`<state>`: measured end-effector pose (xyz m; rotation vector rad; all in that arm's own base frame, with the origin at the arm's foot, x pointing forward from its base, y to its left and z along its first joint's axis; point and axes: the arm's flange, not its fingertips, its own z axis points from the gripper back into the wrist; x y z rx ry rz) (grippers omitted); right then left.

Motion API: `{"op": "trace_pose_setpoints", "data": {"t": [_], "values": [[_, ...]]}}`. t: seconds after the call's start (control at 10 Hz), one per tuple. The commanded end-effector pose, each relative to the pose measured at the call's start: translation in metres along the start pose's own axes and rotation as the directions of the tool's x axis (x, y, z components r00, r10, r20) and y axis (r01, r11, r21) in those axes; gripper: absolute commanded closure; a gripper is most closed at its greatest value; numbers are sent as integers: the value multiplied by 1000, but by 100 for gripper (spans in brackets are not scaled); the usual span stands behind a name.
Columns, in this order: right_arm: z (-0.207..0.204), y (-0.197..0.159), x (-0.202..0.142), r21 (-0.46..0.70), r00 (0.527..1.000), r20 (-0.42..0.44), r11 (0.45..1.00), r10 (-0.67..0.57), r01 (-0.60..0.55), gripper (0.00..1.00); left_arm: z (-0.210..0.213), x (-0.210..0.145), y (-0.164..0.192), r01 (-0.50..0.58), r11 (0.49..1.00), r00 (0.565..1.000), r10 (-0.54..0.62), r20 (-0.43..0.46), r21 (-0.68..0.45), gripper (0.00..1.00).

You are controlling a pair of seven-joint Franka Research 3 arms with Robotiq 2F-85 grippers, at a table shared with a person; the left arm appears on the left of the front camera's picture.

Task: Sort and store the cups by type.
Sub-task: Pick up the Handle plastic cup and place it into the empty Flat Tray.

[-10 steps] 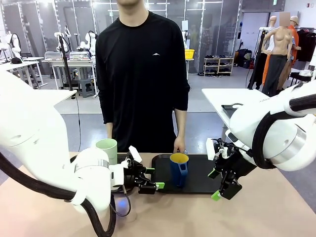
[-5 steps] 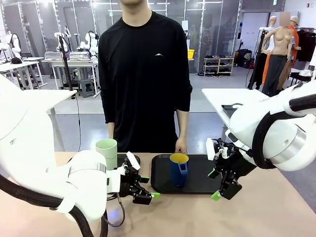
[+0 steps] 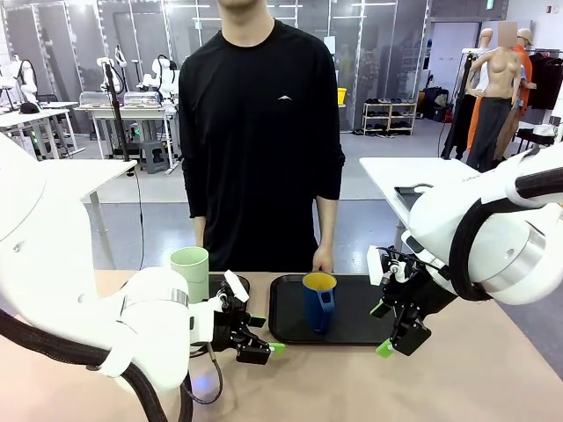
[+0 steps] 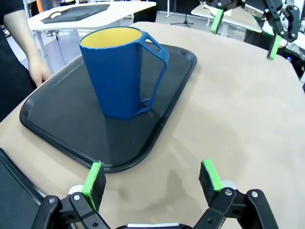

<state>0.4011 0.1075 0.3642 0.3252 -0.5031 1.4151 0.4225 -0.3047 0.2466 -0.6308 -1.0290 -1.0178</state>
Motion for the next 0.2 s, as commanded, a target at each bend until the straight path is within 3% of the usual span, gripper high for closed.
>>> {"op": "trace_pose_setpoints", "data": {"t": [0.0, 0.1], "values": [[-2, 3, -1, -12, 1000, 0, 1000, -13, 13, 0, 0, 1, 0, 25, 1000, 1000, -25, -3, 3, 0], [-2, 3, -1, -12, 1000, 0, 1000, -13, 13, 0, 0, 1, 0, 25, 1000, 1000, -25, -3, 3, 0]]}}
